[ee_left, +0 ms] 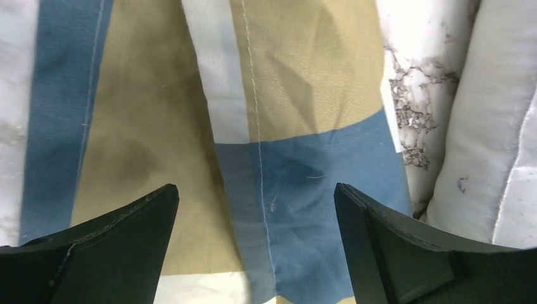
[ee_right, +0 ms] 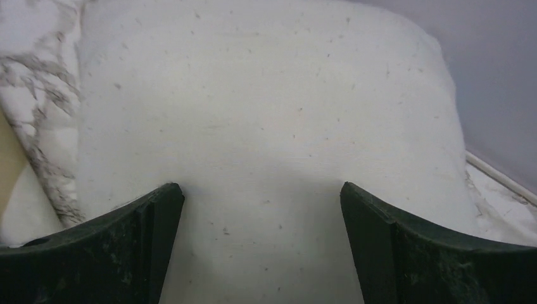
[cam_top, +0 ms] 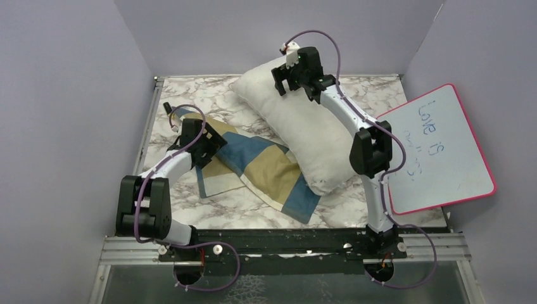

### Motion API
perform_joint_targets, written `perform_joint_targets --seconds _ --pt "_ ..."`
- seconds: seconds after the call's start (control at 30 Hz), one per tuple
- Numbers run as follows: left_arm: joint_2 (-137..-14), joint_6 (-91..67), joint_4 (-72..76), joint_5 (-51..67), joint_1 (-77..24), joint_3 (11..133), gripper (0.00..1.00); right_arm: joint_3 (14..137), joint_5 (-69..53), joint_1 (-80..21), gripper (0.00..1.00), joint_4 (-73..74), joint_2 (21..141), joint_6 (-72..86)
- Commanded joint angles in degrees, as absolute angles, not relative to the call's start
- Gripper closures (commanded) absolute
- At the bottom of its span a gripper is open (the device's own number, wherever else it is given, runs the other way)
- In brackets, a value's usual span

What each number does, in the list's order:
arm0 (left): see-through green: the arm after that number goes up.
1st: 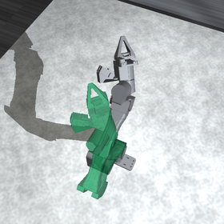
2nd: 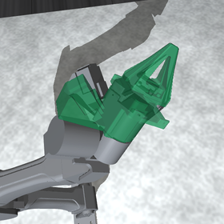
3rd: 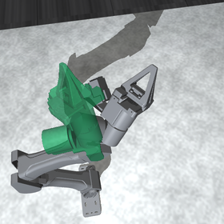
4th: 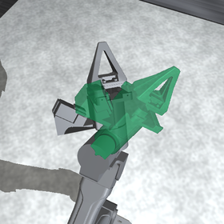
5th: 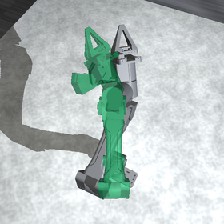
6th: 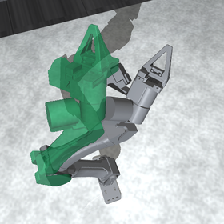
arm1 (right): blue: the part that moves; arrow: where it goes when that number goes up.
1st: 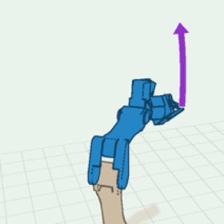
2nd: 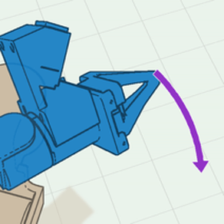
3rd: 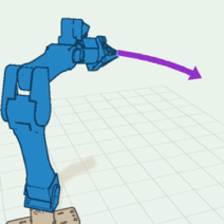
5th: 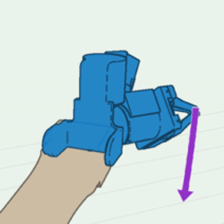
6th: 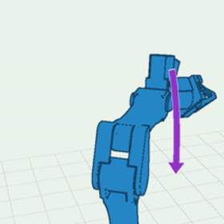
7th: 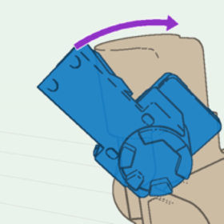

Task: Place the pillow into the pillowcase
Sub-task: Pick up the pillow at the center of the board.

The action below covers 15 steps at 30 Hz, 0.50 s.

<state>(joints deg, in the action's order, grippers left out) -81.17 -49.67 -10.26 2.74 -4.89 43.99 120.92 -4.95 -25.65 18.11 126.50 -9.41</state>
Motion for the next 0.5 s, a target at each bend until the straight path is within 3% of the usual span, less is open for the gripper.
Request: perform_joint_targets --seconds 0.0,0.07,0.1,0.2,0.23,0.27,0.33,0.47 --pt "-85.4 -52.3 -0.7 8.2 -5.1 43.7 0.06 125.8 -4.7 -25.6 0.03 20.8 131.8 -15.0" --pt "-87.3 -52.6 2.0 9.4 -5.6 44.4 0.09 128.1 -6.9 -25.7 0.13 22.9 133.6 -16.4" --pt "-88.1 -52.7 2.9 9.4 -6.1 44.8 0.11 129.6 -7.2 -25.7 0.24 24.1 134.4 -17.0" --pt "-90.1 -52.3 4.8 8.3 -7.8 45.9 0.20 131.0 -6.9 -25.6 0.77 25.7 134.4 -18.4" --pt "-90.9 -52.2 5.3 8.3 -8.1 46.3 0.28 130.6 -6.2 -25.6 0.93 26.0 133.4 -18.9" --pt "-91.3 -52.2 5.8 8.6 -8.2 46.6 0.40 130.2 -5.6 -25.6 0.99 26.6 131.9 -19.2" --pt "-91.4 -51.9 5.9 8.8 -8.2 47.3 0.65 127.9 -5.4 -25.6 1.00 27.2 127.0 -19.8" --pt "-88.6 -49.9 2.7 7.3 -8.2 50.6 0.92 119.6 -2.1 -25.6 1.00 22.9 113.7 -21.2"
